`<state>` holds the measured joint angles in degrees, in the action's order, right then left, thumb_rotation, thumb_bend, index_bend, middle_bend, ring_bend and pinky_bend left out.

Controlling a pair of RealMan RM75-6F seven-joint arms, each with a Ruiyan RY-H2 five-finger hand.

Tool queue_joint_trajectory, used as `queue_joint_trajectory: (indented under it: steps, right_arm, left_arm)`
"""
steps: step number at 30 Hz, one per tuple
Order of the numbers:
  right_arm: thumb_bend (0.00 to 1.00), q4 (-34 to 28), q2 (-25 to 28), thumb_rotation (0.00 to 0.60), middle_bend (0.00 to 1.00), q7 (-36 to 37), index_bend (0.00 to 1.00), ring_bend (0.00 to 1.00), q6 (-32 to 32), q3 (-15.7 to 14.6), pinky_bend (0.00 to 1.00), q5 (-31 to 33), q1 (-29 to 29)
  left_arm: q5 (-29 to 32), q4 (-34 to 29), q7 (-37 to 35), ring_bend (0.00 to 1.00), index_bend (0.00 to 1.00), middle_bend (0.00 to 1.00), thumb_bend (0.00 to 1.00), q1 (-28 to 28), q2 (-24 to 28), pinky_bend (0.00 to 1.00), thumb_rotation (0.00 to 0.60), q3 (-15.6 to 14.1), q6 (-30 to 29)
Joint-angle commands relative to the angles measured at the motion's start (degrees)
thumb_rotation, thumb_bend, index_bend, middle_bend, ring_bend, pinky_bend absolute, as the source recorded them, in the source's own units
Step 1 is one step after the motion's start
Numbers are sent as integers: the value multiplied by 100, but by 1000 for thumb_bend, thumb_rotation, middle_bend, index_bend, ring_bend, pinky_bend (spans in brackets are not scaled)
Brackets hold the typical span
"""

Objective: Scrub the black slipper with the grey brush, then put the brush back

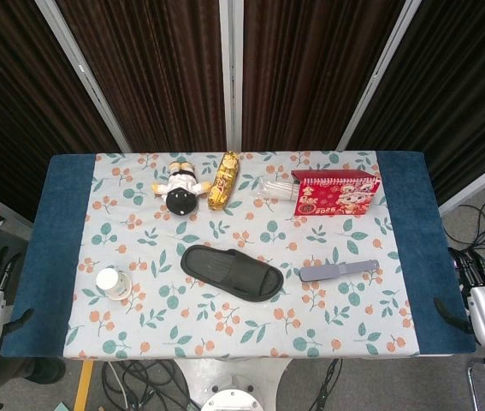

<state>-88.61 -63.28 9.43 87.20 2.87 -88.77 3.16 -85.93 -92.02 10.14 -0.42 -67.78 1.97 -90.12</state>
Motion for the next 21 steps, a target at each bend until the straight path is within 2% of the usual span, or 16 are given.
queue_joint_trajectory:
  steps: [1,9,12,16,18,21]
  right_arm:
    - [218,-3,3,600,107,-15,0,32,-22,-3,107,14,2]
    - [198,-56,74,600,109,-11,0,32,-211,-20,107,-23,109]
    - [147,-207,261,600,135,-27,0,36,-654,-7,106,-15,365]
    - [62,-357,384,600,160,-398,4,47,-1554,126,106,110,958]
    - [35,-291,299,600,203,-498,43,81,-1912,220,124,152,1251]
    - [11,30,-2,600,278,-636,152,140,-2638,354,168,362,1771]
  left_arm:
    - [7,10,0,30,149,111,194,-14,-8,102,600,-9,40]
    - [59,5,-17,30,149,111,194,-23,-16,101,600,-17,111]
    - [68,10,-32,30,149,111,194,-26,-14,102,600,-19,130]
    - [47,37,-11,30,149,111,193,-29,-49,101,600,3,84]
    - [45,42,-15,30,149,111,194,-18,-58,101,600,-2,70]
    - [115,33,-24,30,149,111,194,-8,-55,101,600,-5,114]
